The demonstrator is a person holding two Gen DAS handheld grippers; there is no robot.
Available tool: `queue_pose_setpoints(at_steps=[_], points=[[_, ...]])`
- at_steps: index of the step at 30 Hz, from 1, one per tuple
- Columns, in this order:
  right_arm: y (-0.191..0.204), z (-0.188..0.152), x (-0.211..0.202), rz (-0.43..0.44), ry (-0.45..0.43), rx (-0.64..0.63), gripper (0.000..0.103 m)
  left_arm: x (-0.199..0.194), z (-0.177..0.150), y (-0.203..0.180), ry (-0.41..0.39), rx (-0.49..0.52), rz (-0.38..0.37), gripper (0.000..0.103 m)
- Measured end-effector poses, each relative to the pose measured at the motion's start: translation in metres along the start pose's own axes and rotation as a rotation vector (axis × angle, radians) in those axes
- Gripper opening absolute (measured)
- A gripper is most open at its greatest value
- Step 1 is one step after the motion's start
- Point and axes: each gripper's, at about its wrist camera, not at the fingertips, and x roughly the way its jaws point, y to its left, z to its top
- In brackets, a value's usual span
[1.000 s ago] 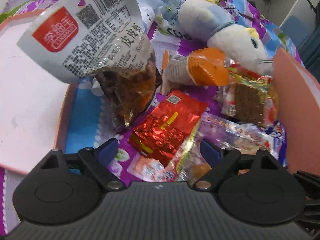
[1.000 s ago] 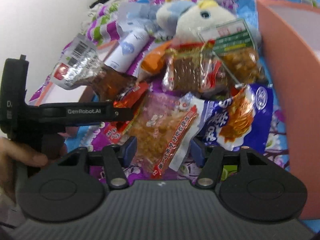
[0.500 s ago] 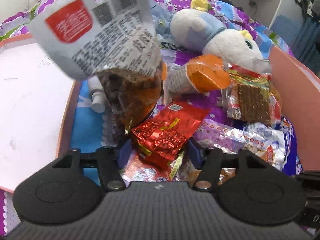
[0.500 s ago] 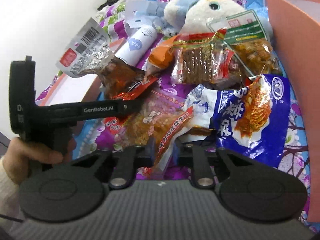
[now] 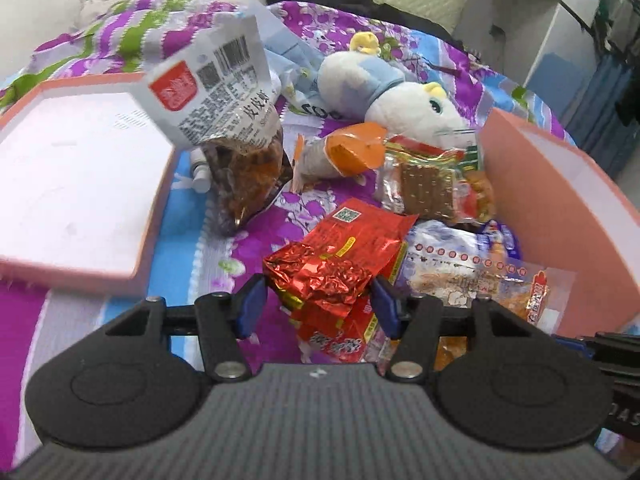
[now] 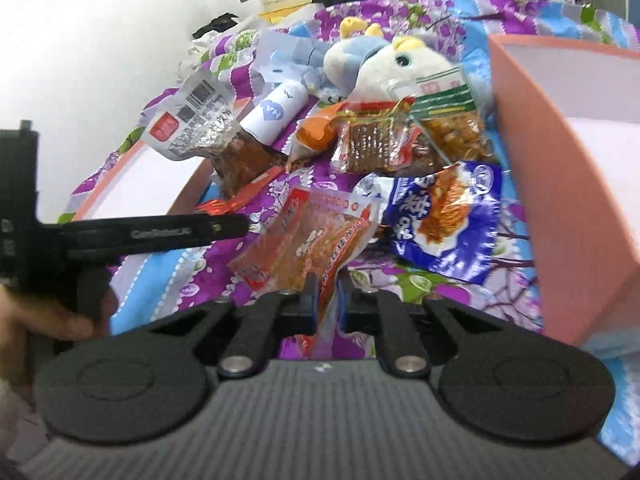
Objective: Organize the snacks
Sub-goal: 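Carry both packets over the deep pink box and open both grippers to drop them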
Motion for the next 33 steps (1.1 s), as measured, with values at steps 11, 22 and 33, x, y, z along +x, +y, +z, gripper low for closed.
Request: queue_pose_setpoints(at_steps=[11, 22, 33], points=[[0.004, -0.02, -0.062, -0.079, -0.078, -0.028, 0.009, -0.07, -0.033, -0.025, 0.012, -0.078, 0.062, 0.062], [-0.003, -0.009, -0.102, -0.135, -0.177, -0.042, 0.008, -0.102, -0.026, -0.054, 0.016, -0.051, 0.088, 0.062], [-0.01, 0.039, -0.145, -0.175, -0.294, -0.081, 0.008, -0.14, 0.031, -0.093, -0.057, 0.002, 0.036, 0.062]])
